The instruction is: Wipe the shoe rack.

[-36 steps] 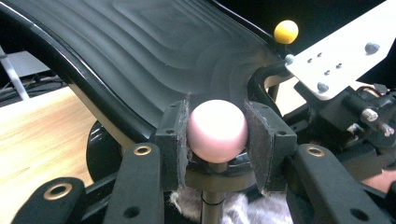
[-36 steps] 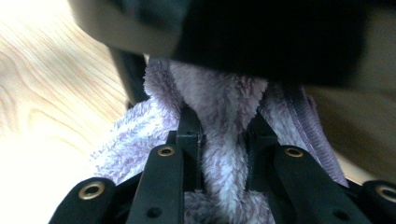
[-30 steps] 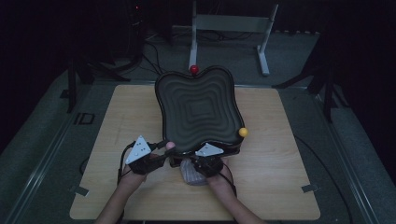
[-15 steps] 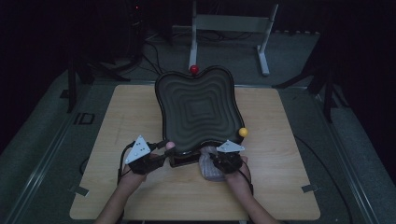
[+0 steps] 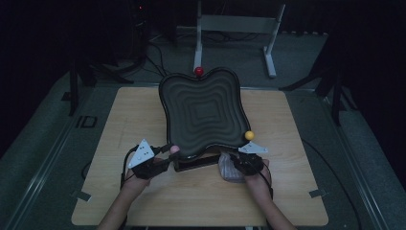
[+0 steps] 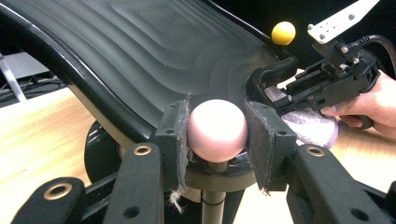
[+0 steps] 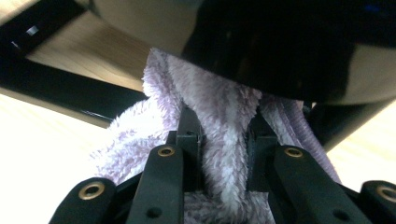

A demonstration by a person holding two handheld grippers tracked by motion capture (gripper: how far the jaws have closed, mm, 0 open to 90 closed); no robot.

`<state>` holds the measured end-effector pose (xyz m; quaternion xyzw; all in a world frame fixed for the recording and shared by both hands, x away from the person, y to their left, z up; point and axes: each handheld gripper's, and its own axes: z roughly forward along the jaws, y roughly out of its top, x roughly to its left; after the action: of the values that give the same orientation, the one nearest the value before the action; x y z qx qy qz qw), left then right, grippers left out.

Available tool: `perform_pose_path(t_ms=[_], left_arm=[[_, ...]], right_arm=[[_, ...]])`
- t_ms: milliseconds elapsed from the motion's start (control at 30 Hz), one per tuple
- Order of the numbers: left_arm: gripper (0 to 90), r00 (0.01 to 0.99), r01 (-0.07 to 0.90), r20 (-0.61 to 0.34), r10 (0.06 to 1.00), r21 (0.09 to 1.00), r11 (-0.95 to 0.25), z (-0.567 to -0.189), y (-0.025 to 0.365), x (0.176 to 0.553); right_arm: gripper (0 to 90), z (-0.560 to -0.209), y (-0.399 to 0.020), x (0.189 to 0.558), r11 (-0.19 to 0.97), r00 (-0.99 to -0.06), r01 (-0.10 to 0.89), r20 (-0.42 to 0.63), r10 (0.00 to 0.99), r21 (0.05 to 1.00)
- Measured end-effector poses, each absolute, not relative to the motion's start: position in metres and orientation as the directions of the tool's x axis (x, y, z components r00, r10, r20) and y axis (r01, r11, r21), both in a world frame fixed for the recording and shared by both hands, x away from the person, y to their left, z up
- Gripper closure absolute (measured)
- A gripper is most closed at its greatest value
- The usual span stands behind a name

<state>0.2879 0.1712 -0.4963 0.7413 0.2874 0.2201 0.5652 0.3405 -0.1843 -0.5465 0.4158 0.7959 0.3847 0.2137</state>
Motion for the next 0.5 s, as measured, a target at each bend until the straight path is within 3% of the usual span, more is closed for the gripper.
perform_pose_path(t_ms=[167, 500], left_arm=[[60.6, 0.736, 0.178, -0.004, 0.677, 0.966, -0.188, -0.497, 0.171, 0.288], [60.5, 0.726, 0.181, -0.007, 0.687, 0.967, -0.181, -0.497, 0.172, 0.287]], right_arm=[[72.4, -0.544, -0.194, 0.336, 0.319, -0.608, 0.512, 0.074, 0.791, 0.798], [72.0, -0.531, -0.225, 0.304, 0.292, -0.625, 0.501, 0.108, 0.773, 0.815]])
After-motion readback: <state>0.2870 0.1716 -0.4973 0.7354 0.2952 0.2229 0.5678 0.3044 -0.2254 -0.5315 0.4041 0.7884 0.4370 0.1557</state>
